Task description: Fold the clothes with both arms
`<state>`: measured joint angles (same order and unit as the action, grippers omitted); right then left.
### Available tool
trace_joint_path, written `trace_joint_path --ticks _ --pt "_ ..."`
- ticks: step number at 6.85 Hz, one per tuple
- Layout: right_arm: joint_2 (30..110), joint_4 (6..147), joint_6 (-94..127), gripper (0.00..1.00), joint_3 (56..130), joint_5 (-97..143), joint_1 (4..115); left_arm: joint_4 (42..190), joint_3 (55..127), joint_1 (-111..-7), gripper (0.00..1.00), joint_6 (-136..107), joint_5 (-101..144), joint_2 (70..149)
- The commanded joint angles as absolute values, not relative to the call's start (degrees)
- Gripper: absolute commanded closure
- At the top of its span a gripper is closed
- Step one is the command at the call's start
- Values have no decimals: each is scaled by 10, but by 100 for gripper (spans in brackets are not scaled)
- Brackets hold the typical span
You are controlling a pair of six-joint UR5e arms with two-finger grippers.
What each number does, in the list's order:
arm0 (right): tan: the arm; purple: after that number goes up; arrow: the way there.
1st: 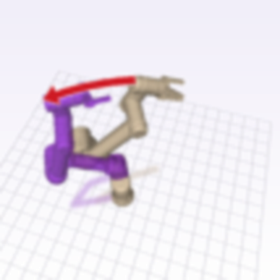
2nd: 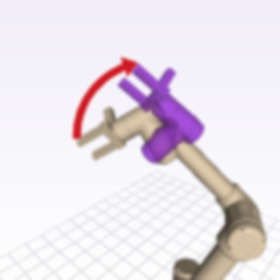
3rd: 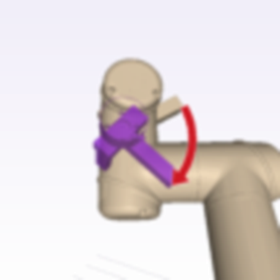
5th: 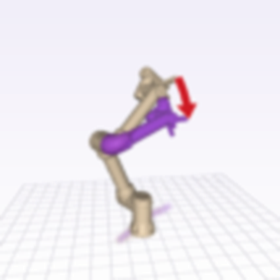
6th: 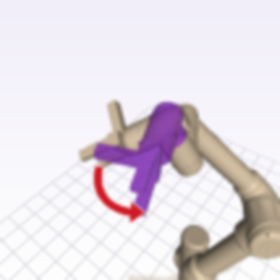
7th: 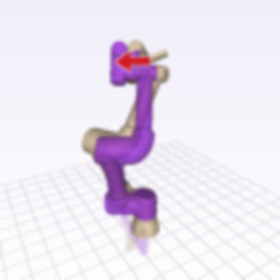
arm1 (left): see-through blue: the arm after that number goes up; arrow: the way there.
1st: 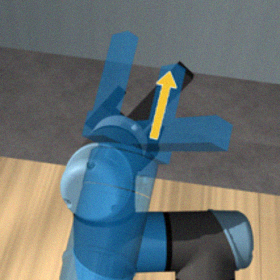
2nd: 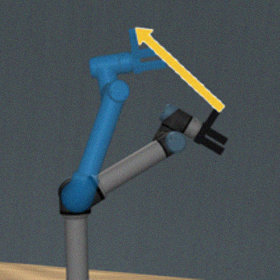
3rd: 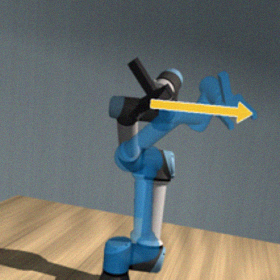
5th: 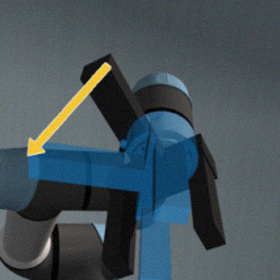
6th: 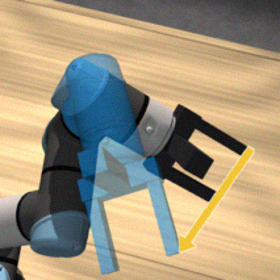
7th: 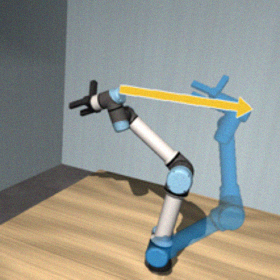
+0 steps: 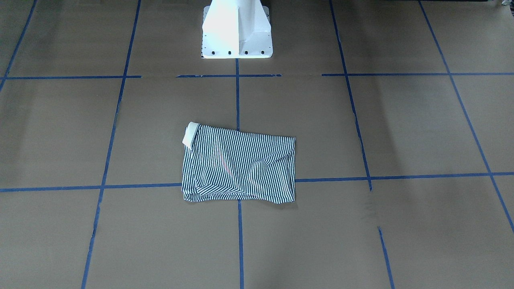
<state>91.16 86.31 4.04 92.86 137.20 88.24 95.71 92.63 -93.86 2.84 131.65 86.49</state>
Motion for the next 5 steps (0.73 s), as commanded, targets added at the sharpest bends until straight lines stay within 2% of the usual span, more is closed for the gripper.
trace_joint_path --ticks 1,5 --pt "911 863 40 0 928 1372 882 956 925 -939 0 27 1317 866" --pt "914 863 40 0 926 1397 883 957 925 -938 0 29 1317 865"
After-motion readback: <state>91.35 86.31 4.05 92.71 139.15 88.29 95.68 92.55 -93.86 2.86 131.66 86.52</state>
